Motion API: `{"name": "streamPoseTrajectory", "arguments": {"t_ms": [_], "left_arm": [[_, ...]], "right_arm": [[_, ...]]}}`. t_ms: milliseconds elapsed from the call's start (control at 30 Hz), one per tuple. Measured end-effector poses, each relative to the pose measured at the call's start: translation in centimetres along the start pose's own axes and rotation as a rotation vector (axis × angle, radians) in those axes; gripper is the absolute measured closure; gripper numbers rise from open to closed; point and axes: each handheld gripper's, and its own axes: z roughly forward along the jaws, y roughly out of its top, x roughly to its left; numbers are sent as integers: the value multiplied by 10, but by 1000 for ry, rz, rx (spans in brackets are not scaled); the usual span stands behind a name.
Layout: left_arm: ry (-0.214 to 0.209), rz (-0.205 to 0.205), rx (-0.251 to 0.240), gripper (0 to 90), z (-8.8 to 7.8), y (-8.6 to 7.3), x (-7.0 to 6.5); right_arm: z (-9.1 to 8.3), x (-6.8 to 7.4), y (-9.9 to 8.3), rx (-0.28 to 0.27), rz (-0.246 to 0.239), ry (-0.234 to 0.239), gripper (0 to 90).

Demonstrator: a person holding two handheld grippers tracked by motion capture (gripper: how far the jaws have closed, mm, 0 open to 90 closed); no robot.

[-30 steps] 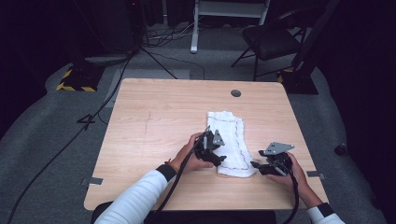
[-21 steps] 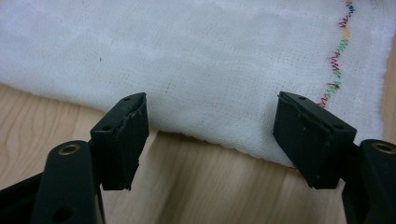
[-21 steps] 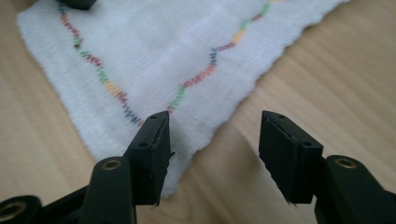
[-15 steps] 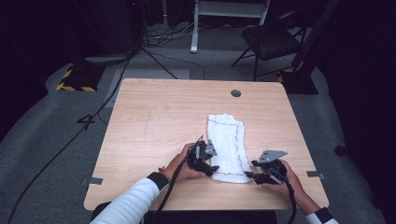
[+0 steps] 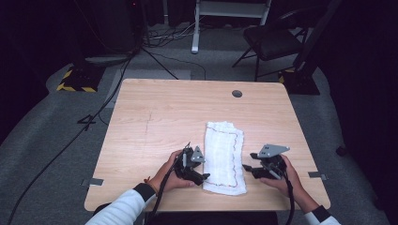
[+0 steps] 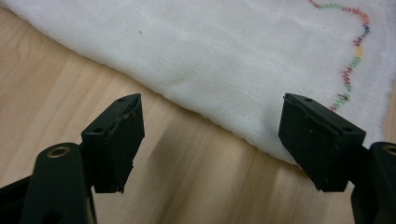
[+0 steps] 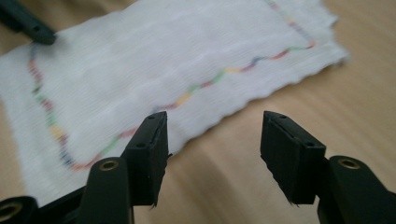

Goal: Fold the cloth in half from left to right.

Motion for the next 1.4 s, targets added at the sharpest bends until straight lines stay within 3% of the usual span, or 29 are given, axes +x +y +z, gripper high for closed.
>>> {"name": "streamPoseTrajectory", "arguments": {"t_ms": [67, 100, 167, 200, 233, 267, 467, 533, 700, 733, 767, 900, 933, 1133, 1167, 1300, 1400], "left_arm": [[5, -13, -11, 221, 0, 7, 10], [5, -13, -11, 220, 0, 7, 10], [12, -17, -16, 220, 1, 14, 19], [-5, -37, -17, 220, 3, 18, 28], [-7, -57, -20, 220, 5, 19, 33], [3, -64, -17, 222, 8, 22, 39], [105, -58, -18, 234, 27, 39, 75], [124, -46, -18, 232, 29, 42, 79], [145, -71, -47, 235, 39, 53, 94], [151, -74, -45, 234, 41, 55, 97], [160, -76, -45, 234, 43, 56, 99], [156, -111, -49, 230, 51, 60, 110], [161, -116, -52, 230, 52, 60, 112], [158, -144, -66, 227, 55, 64, 119], [164, -148, -75, 230, 55, 64, 120], [192, -141, -58, 236, 57, 65, 125], [188, -161, -53, 248, 60, 63, 130]], "right_arm": [[5, -20, 14, -36, 31, -33, 430], [5, -20, 14, -36, 31, -33, 430], [14, -33, 24, -41, 54, -44, 447], [26, -47, 35, -31, 90, -47, 464], [26, -47, 35, -31, 90, -47, 464], [36, -54, 43, -8, 98, -70, 468], [67, -70, 55, 48, 96, -99, 459], [77, -75, 56, 80, 78, -116, 455], [91, -82, 56, 109, 98, -84, 454], [93, -83, 56, 113, 105, -71, 491], [94, -87, 57, 110, 116, -24, 596], [95, -87, 59, 104, 102, 12, 788], [95, -87, 59, 104, 102, 12, 788], [84, -84, 70, 52, 46, -30, 822], [83, -82, 77, 50, 18, -55, 822], [83, -81, 91, 27, -10, -92, 823], [89, -81, 99, 26, -35, -135, 819]]}}
